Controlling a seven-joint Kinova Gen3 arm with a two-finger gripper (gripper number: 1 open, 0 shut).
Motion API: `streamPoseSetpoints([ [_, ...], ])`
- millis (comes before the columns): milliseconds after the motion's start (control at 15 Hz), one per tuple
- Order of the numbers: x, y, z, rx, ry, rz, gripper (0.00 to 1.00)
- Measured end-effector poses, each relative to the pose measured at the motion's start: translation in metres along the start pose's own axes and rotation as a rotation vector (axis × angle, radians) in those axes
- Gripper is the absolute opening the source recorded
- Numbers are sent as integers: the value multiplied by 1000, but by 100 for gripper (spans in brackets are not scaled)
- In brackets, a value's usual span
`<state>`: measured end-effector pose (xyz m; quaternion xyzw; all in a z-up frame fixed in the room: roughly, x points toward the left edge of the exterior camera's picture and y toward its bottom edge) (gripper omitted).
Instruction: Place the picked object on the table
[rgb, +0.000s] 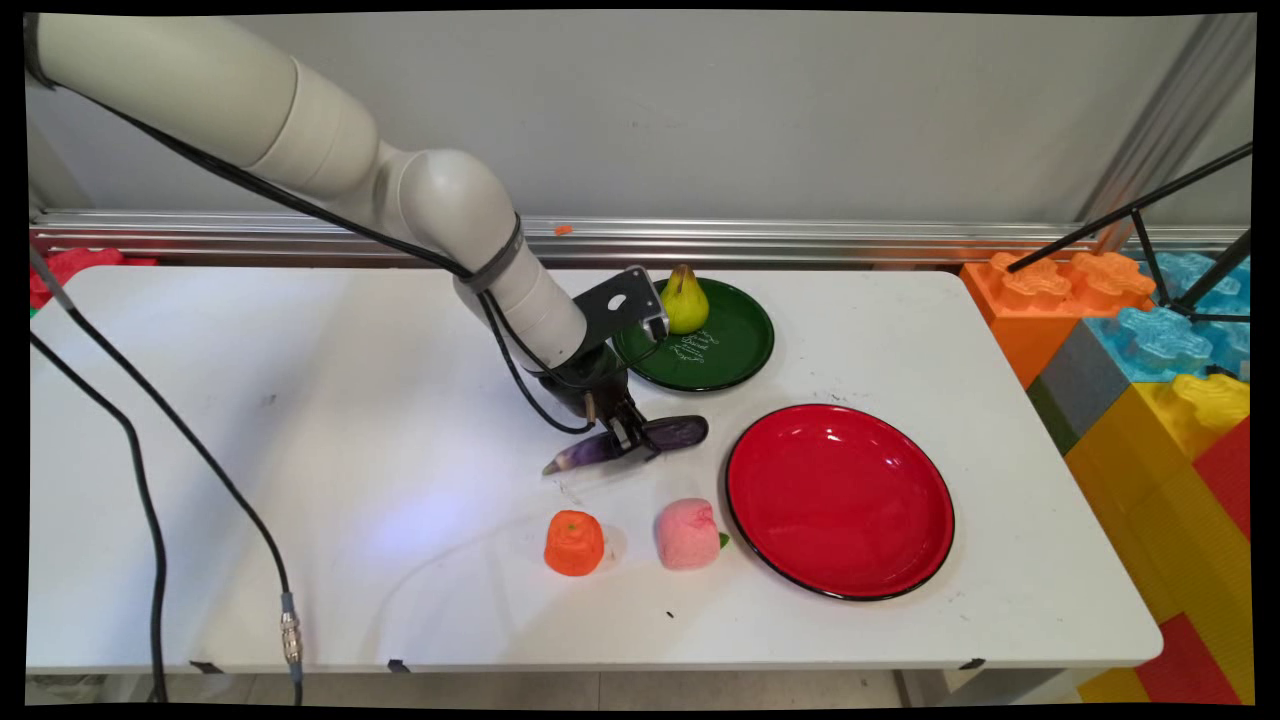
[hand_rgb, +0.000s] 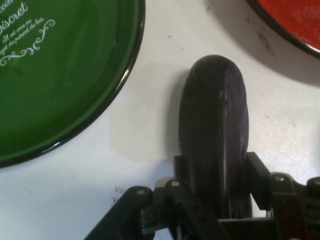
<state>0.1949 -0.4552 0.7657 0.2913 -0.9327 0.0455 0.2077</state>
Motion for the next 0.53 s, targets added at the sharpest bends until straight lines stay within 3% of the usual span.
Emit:
streamPoseSetpoints([
  [200, -1, 0, 2, -1, 0, 2, 0],
  [267, -1, 0, 2, -2, 2, 4, 100],
  [533, 0, -1, 2, 0, 6, 11, 100],
])
